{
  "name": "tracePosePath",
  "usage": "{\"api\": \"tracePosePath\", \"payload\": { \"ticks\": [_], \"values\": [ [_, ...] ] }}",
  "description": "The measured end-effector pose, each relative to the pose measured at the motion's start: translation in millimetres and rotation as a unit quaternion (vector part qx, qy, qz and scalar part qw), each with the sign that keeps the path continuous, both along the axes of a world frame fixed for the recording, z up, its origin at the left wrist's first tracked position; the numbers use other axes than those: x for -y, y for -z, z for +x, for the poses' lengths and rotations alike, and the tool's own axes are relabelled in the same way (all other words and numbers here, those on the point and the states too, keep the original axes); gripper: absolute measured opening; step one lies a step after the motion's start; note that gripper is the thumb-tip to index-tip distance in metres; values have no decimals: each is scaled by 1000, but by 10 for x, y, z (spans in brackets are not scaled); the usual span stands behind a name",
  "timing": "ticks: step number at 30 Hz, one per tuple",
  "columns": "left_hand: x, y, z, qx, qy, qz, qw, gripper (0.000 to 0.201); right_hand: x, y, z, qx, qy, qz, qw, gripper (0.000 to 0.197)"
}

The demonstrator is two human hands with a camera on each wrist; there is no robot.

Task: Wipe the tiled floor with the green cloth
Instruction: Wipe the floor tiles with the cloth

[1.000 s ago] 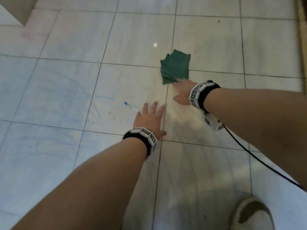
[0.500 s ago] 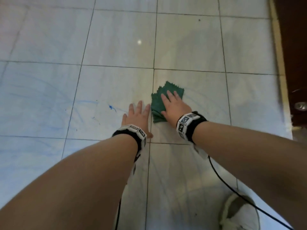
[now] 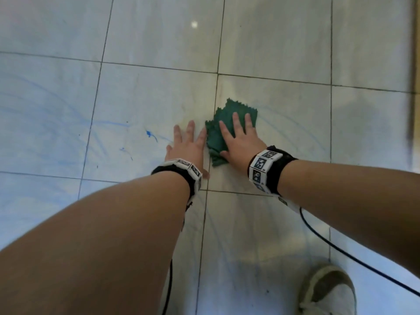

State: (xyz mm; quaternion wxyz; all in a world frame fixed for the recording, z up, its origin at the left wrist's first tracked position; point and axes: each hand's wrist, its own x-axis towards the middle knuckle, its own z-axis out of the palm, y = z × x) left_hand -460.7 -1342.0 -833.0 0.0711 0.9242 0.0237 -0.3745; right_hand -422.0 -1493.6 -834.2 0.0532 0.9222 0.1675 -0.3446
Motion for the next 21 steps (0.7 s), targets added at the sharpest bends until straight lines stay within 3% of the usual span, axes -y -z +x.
{"api": "tracePosePath", "payload": {
  "ticks": [7,17,21],
  "values": [
    [1,-31,0,-9,-3,-9,1000,124,644,-127,687,1,115,-24,993,85],
    [80,-109,15,-10,22,28,999,124,263,-234,-374,-23,-4,-61,998,92],
    [80,-88,15,-8,27,39,999,124,176,-217,-405,-33,13,-52,998,87]
  ]
}}
